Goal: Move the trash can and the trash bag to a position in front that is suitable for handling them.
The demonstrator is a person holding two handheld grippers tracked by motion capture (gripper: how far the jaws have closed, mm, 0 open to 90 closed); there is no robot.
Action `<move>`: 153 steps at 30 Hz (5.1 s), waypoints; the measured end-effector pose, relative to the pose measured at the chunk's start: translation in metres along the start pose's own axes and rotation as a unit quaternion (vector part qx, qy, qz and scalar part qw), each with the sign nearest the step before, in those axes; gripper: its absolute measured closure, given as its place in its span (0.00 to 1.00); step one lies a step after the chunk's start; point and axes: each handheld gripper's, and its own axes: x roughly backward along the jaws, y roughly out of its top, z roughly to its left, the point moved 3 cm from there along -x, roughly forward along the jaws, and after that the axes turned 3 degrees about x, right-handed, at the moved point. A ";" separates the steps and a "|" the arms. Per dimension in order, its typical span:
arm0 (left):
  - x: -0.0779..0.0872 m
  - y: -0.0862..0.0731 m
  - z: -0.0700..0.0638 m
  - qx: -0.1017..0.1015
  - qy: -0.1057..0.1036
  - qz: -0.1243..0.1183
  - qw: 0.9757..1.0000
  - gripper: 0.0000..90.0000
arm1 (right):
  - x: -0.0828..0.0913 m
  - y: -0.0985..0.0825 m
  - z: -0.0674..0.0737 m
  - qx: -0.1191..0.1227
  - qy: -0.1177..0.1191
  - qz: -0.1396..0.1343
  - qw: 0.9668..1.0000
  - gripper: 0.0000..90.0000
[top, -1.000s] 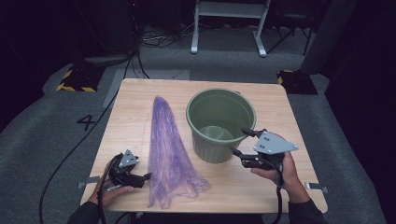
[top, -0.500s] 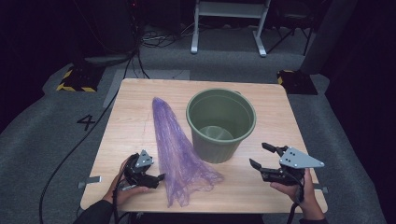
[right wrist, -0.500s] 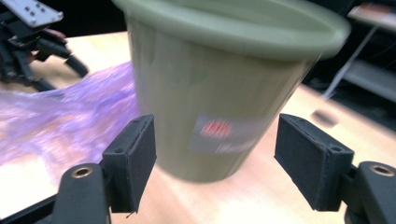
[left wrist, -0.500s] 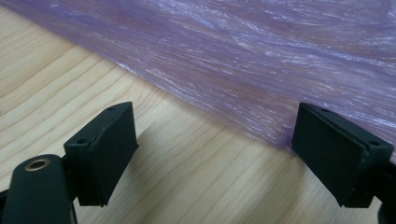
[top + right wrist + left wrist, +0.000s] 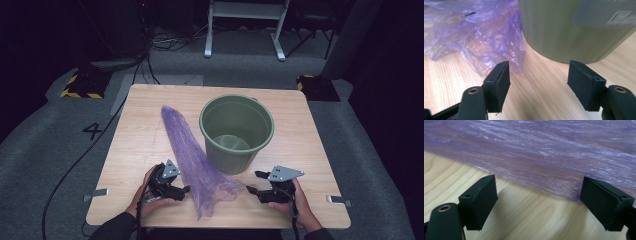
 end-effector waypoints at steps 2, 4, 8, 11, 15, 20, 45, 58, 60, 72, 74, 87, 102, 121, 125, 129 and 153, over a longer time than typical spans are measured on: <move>-0.004 0.004 -0.005 -0.001 -0.002 -0.002 1.000 0.15 | -0.003 0.001 0.000 -0.007 0.005 -0.003 1.000 0.42; -0.007 0.006 -0.009 -0.005 -0.003 0.000 1.000 0.16 | -0.006 0.002 0.002 -0.008 0.008 -0.005 1.000 0.41; -0.011 0.010 -0.016 -0.006 -0.007 -0.001 1.000 0.16 | -0.016 0.001 0.007 -0.021 0.017 0.001 1.000 0.37; -0.014 0.013 -0.020 -0.009 -0.007 -0.001 1.000 0.16 | -0.020 0.002 0.010 -0.016 0.015 0.007 1.000 0.36; -0.016 0.015 -0.023 -0.011 -0.009 -0.002 1.000 0.16 | -0.026 0.006 0.018 -0.005 0.006 0.023 1.000 0.36; -0.017 0.016 -0.025 -0.010 -0.010 0.000 1.000 0.16 | -0.020 0.015 0.033 0.011 0.012 0.010 1.000 0.35; -0.018 0.023 -0.039 -0.067 -0.033 0.002 0.997 0.17 | -0.036 0.006 0.033 0.019 0.013 0.059 0.998 0.94; 0.022 0.003 0.007 -0.029 -0.006 -0.012 1.000 0.17 | 0.008 -0.031 -0.039 -0.033 -0.033 0.039 0.998 0.87; 0.025 0.000 0.012 -0.029 0.001 -0.009 1.000 0.17 | 0.010 -0.032 -0.044 -0.036 -0.044 0.042 0.998 0.85; 0.056 -0.016 0.062 -0.006 0.017 -0.021 1.000 0.17 | 0.013 -0.033 -0.076 -0.059 -0.090 0.055 0.993 0.67; 0.056 -0.021 0.070 0.002 0.009 -0.016 1.000 0.17 | 0.013 -0.033 -0.078 -0.060 -0.091 0.057 0.992 0.63; 0.042 -0.023 0.065 -0.025 -0.024 -0.008 0.999 0.34 | 0.063 -0.021 -0.090 -0.101 -0.110 -0.001 0.989 0.35; 0.036 -0.025 0.064 -0.018 -0.018 0.001 1.000 0.51 | 0.094 0.018 0.007 -0.004 0.038 -0.011 0.999 0.30; 0.033 -0.026 0.063 -0.013 -0.023 -0.005 1.000 0.31 | 0.049 -0.039 -0.029 0.038 -0.036 0.090 0.995 0.85; 0.035 -0.024 0.062 -0.009 -0.037 -0.015 0.999 0.26 | 0.048 -0.037 -0.053 0.039 -0.079 0.083 0.993 0.88; 0.034 -0.020 0.058 -0.005 -0.055 -0.023 0.998 0.24 | 0.045 -0.035 -0.074 0.055 -0.119 0.102 0.986 0.88; 0.016 -0.008 0.010 -0.054 -0.059 0.002 0.997 0.56 | 0.087 -0.004 -0.120 -0.041 -0.291 -0.018 0.956 0.45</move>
